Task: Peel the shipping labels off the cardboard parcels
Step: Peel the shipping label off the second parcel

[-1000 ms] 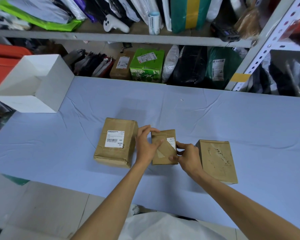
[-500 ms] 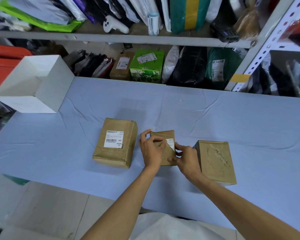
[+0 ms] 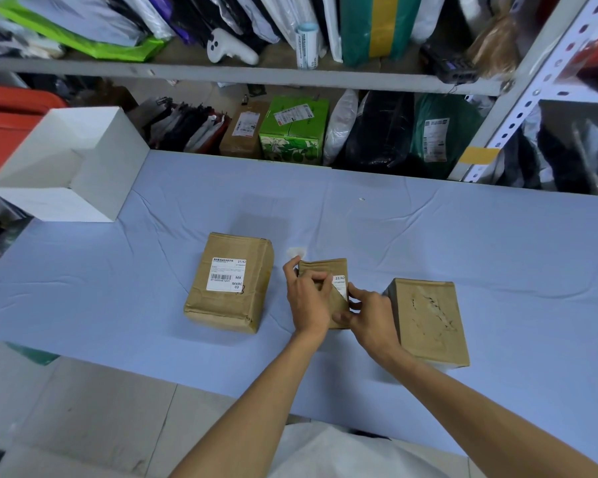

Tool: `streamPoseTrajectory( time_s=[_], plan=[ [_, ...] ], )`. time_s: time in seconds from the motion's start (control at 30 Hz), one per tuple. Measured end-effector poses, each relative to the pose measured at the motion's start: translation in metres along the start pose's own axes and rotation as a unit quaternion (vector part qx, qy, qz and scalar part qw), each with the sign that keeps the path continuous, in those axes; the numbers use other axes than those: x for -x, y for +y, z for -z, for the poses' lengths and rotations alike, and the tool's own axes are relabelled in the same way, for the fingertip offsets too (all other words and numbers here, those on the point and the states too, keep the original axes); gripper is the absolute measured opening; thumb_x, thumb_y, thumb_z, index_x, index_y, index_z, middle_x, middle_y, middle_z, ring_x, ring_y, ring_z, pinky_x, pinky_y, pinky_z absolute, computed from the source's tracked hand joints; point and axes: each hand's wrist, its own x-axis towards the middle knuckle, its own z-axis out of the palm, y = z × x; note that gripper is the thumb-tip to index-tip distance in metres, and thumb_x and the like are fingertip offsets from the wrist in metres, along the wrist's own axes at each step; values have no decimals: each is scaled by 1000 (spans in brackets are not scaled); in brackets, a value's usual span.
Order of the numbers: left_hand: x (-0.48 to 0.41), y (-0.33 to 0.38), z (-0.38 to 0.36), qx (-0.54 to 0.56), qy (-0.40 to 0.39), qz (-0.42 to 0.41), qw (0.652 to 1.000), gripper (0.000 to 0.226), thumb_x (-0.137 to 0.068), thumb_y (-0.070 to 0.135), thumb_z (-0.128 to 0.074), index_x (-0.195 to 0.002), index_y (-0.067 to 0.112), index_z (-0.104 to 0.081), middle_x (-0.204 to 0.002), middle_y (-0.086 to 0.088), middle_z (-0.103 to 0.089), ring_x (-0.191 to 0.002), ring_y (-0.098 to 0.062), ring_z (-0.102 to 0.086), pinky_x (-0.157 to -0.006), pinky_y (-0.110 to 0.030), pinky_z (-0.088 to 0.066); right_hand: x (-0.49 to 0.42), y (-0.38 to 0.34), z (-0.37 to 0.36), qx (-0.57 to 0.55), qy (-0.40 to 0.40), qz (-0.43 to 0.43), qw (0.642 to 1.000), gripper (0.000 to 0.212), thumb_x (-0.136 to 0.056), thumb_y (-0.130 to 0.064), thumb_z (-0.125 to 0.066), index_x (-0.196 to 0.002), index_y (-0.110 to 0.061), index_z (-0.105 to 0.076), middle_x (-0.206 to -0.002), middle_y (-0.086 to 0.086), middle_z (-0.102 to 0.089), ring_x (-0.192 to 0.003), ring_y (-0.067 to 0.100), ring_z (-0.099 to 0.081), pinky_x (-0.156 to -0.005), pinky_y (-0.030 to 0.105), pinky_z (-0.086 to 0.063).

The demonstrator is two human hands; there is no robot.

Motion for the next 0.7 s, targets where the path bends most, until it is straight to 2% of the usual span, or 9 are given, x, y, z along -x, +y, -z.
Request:
streamPoseTrajectory(
  time_s=[0.1,0.2,0.3,0.5,0.63,0.7],
  plan=[
    [0,0,1,-7,-5,-1,1000,7,-88,18,-65,-86,13,-69,-145,5,-31,-126,-7,-45,-86,-13,-33,-1,2,0,-1,1,-1,1000,54,-73,6,-73,-125,-7,-62,-91,-6,-65,-87,8,-63,-68,12,-49],
    [0,1,2,-15,-9,-14,1000,10,-89,17,-63,-79,19,-63,-146,4,-30,-126,-12,-49,-91,-21,-40,-2,4,-2,7,1,1,1000,51,-73,6,-72,-121,-7,-64,-88,-6,-66,-84,5,-63,-61,5,-47],
    [0,4,1,-28,-16,-18,999,19,-90,14,-61,-74,22,-55,-148,3,-28,-126,-16,-48,-94,-29,-43,-2,4,-1,10,2,0,1000,48,-74,6,-72,-119,-8,-65,-84,-7,-66,-77,-2,-61,-59,3,-46],
    [-1,0,3,-15,-34,-18,999,17,-91,15,-59,-75,20,-56,-149,4,-26,-122,-12,-51,-84,-23,-39,-1,4,-1,11,2,2,1000,49,-73,6,-72,-119,-7,-65,-83,-8,-65,-78,-1,-61,-58,2,-45],
    [-3,-4,6,3,-46,-21,999,9,-92,19,-59,-84,16,-59,-148,4,-29,-117,-1,-50,-82,-21,-38,-1,3,0,8,2,1,1000,50,-73,8,-71,-119,-9,-66,-82,-9,-65,-74,-8,-59,-59,2,-46],
    [-5,-8,9,12,-38,-30,999,7,-92,17,-59,-88,12,-61,-144,1,-34,-106,20,-44,-85,-23,-41,0,2,0,16,1,5,1000,50,-74,6,-72,-120,-9,-65,-81,-11,-64,-73,-8,-58,-60,2,-46]
  ],
)
